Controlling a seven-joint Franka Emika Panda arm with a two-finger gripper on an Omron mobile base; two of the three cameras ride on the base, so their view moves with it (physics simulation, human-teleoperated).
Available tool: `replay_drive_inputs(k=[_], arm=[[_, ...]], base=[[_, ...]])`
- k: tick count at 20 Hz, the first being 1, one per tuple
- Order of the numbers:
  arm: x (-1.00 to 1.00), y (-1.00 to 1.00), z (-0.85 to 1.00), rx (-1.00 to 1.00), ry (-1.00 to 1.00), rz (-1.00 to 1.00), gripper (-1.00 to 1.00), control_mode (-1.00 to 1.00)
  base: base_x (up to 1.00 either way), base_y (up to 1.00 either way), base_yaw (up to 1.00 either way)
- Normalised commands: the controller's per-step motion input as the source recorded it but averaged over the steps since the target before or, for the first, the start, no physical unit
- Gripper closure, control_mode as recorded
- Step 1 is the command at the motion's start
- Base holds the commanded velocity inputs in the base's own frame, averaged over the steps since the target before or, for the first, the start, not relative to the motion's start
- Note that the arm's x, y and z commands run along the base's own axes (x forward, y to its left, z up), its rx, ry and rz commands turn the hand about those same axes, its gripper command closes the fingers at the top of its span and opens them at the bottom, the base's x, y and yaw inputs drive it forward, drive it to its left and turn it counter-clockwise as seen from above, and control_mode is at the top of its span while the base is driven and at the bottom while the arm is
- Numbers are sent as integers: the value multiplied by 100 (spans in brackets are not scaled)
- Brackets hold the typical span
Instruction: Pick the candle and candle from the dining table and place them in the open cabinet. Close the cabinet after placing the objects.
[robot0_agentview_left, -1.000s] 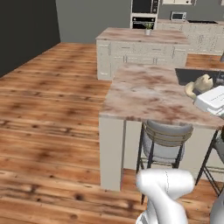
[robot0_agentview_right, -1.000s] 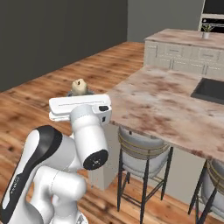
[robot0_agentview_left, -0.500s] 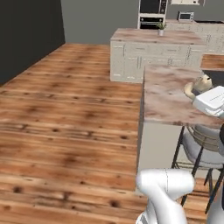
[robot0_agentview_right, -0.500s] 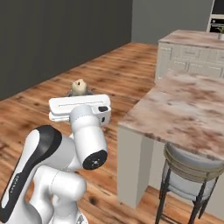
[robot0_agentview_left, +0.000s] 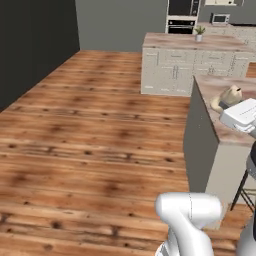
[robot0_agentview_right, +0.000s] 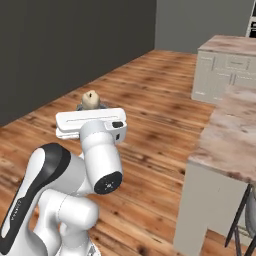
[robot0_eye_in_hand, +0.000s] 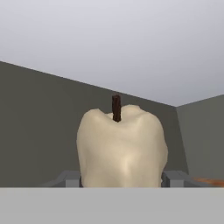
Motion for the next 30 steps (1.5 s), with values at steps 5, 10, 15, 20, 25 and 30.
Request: replay_drive_inputs(k=[5, 10, 15, 20, 25, 30], arm=[[0, 0, 0, 0, 0, 0, 100, 100], [0, 0, 0, 0, 0, 0, 100, 100], [0, 0, 0, 0, 0, 0, 100, 100], [0, 0, 0, 0, 0, 0, 100, 100], [0, 0, 0, 0, 0, 0, 100, 100], [0, 0, 0, 0, 0, 0, 100, 100]], base=[[83, 95, -24], [100, 81, -22], [100, 62, -11], [100, 14, 0], [100, -19, 4], [100, -24, 4]])
